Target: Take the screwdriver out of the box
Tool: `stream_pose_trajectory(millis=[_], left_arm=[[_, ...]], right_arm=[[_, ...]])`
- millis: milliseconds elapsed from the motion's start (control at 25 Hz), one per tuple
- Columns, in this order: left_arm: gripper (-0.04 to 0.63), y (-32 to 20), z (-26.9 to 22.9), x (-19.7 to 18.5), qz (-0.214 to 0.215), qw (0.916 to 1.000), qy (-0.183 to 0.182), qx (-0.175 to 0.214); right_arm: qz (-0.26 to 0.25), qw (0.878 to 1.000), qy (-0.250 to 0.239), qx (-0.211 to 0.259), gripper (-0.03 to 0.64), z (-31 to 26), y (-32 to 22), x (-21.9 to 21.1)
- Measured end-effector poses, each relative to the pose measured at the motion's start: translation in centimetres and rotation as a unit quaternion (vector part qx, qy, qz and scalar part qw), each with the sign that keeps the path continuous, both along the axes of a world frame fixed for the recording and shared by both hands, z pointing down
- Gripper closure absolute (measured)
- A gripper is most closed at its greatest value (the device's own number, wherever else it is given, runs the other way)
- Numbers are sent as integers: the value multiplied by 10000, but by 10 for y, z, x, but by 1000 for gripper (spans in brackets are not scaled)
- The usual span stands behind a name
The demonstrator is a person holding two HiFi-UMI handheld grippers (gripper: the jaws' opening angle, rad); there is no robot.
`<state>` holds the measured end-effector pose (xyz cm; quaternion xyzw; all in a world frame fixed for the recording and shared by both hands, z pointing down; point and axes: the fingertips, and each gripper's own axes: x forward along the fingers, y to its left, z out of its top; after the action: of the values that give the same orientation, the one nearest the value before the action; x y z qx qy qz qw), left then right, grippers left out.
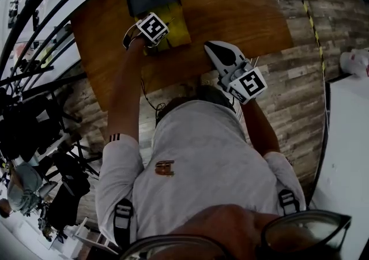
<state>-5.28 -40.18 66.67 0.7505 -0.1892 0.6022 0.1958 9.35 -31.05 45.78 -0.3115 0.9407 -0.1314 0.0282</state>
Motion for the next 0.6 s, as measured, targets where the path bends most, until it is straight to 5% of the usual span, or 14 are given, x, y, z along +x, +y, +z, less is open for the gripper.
stream_pose_trajectory(millis=[600], left_arm=[[520,1,-6,-8,-316,9982,70,515]], right_arm=[[-275,9996,23,-1,584,-3,0,-19]])
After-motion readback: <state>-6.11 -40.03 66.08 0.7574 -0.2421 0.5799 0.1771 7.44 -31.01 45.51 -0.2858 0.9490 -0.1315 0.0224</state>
